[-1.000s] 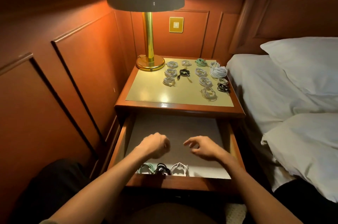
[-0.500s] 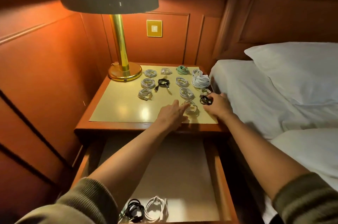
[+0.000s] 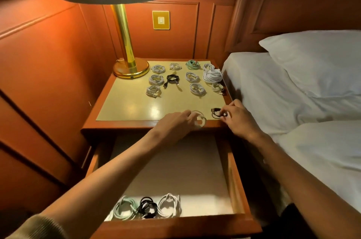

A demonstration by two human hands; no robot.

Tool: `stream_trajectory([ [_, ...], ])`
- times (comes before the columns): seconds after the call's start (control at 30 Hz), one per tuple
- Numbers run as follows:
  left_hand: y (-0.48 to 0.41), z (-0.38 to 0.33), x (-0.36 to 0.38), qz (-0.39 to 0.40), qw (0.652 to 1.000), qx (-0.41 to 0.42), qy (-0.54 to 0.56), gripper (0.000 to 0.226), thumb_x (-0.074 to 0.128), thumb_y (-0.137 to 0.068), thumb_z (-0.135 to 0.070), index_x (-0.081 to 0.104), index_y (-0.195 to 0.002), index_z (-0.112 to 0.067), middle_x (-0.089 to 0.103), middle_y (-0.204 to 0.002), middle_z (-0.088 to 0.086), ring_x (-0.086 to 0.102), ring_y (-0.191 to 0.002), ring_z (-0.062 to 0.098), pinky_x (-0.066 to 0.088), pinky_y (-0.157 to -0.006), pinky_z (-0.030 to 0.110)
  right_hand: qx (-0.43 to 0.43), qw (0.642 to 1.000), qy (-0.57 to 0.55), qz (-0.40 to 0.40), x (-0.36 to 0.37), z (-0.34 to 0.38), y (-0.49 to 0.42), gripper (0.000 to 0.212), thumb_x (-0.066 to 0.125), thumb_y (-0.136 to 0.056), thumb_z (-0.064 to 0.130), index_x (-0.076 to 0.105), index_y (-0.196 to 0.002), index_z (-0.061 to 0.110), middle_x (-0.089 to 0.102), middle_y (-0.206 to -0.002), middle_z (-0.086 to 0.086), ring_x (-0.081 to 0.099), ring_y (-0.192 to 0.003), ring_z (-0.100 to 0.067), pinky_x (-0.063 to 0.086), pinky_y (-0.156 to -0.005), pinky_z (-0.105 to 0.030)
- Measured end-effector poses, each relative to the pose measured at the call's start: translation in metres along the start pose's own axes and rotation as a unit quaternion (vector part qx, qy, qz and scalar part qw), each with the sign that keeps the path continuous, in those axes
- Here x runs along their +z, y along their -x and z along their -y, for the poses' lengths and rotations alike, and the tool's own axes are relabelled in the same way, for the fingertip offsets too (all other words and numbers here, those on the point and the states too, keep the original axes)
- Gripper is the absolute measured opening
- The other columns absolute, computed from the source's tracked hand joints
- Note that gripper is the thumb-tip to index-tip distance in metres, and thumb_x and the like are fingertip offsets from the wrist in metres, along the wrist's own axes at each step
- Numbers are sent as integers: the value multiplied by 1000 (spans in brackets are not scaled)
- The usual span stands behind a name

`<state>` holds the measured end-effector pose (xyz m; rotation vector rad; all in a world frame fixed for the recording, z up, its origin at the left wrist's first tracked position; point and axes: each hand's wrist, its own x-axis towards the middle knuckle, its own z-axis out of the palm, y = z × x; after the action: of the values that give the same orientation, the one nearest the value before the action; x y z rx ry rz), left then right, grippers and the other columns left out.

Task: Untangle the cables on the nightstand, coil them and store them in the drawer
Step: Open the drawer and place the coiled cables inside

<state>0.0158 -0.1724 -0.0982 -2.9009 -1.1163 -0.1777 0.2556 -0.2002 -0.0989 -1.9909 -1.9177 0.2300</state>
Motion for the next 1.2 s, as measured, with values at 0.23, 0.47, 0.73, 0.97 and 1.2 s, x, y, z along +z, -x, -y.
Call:
stream_trajectory([
  [0.23, 108, -24, 49, 106, 983, 152, 15, 41, 30, -100, -49, 45, -126, -21, 53, -109, 3, 62, -87, 28, 54, -64, 44, -158, 970, 73, 172, 26, 1, 132, 16, 72, -90, 29, 72, -105, 34, 41, -105, 11, 48, -93, -6, 40, -76, -13],
  [0.47, 116, -49, 81, 251, 951, 176, 23, 28, 53, -100, -40, 59, -125, -28, 57, -103, 7, 67, -87, 35, 55, -63, 43, -251, 903, 208, 279, 72, 18, 143, 24, 68, -89, 38, 74, -111, 34, 57, -106, 4, 50, -102, -19, 39, -83, -36],
  [0.73, 111, -57, 76, 284, 945, 147, 73, 33, 57, -99, -20, 65, -128, -35, 63, -111, 4, 66, -97, 31, 55, -70, 39, -174, 903, 122, 374, 77, 22, 143, 32, 71, -85, 3, 77, -109, 24, 68, -105, 6, 66, -94, -13, 57, -81, -26],
  [0.97, 91, -29, 42, 249, 944, 95, 196, 36, 65, -93, -19, 66, -124, -36, 74, -103, -8, 63, -77, 1, 47, -73, 18, -123, 916, 28, 381, 49, 26, 111, 39, 64, -88, -6, 77, -106, 26, 64, -100, 13, 64, -84, 0, 53, -73, -16],
  [1.2, -9, 30, -3, 10, 968, -115, 223, 30, 57, -100, -32, 58, -130, -29, 68, -117, 0, 60, -85, 8, 50, -74, 25, -10, 997, -69, 31, -6, 21, -37, 22, 69, -91, 22, 71, -112, 28, 68, -109, 4, 62, -92, -9, 55, -84, -29],
])
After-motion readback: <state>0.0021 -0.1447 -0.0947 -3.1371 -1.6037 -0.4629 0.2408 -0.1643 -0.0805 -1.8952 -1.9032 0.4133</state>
